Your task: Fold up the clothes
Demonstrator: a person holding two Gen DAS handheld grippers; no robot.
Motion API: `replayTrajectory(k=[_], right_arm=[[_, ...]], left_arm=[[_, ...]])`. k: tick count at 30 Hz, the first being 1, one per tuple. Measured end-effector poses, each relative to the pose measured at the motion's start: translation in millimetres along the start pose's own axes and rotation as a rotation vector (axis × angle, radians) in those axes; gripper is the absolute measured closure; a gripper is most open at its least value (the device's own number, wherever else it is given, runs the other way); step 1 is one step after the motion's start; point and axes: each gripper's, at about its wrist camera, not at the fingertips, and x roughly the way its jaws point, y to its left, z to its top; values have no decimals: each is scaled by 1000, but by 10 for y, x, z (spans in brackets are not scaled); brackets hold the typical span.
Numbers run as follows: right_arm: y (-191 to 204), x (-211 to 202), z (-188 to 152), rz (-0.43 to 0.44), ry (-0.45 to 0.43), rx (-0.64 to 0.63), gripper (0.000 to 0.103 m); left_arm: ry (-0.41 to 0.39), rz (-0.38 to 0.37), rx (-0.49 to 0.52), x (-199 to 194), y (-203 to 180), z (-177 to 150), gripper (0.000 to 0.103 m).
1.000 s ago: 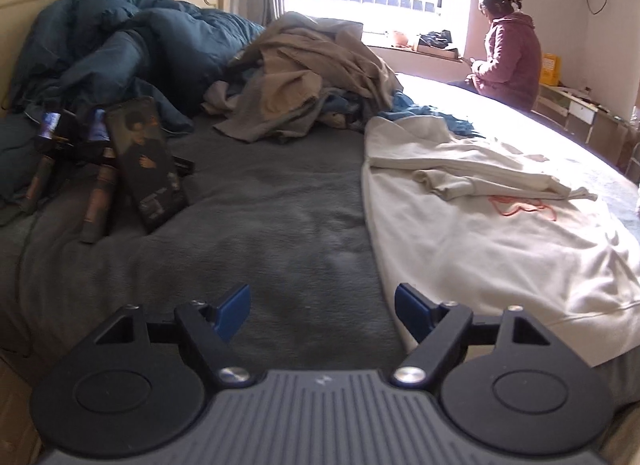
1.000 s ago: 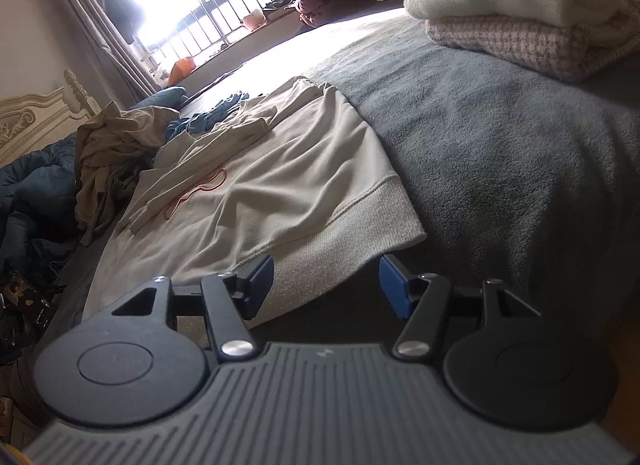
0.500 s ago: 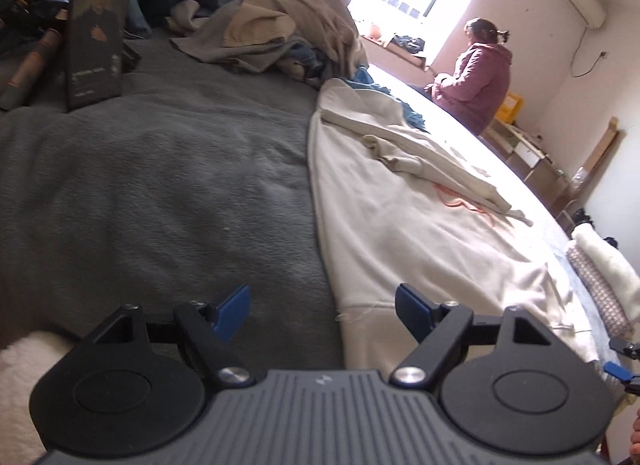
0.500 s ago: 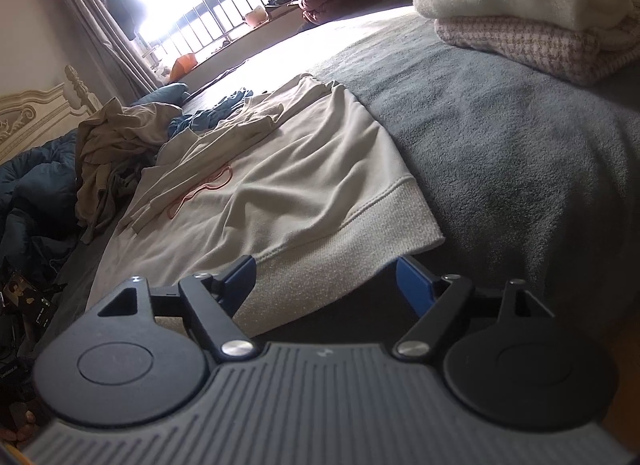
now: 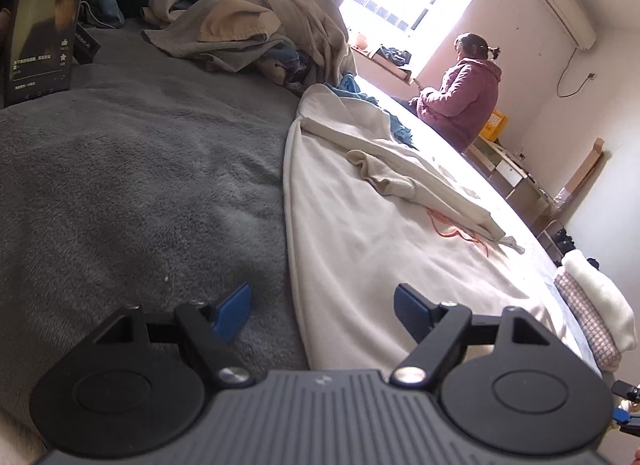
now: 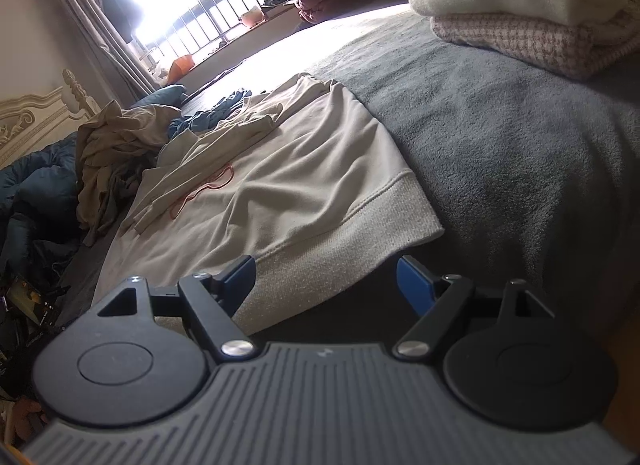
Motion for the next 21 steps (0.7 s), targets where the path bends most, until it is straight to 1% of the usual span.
replayTrajectory(k=[1,6,11,16,19,21], right_arm=[[-2,-6,-4,0,0,2,25],[-1,-37,-40,5,-3,4,25],[-71,-6,-86,9,10,37,24],[-110,21,-99,30,17,66,24],[-103,29,-95,36,22,64,24],[-97,34,-86,37,26,59,24]], left_arm=[[-2,-3,-2,35,6,13,26],[24,-63,-28,73,72,3,26],[58,-132,-59,25,60,-76,26],[59,-187,-103,12,76,-155,26],[73,-179,-113,101,112,-1,33],[89,-183,-135,191,144,81,34]])
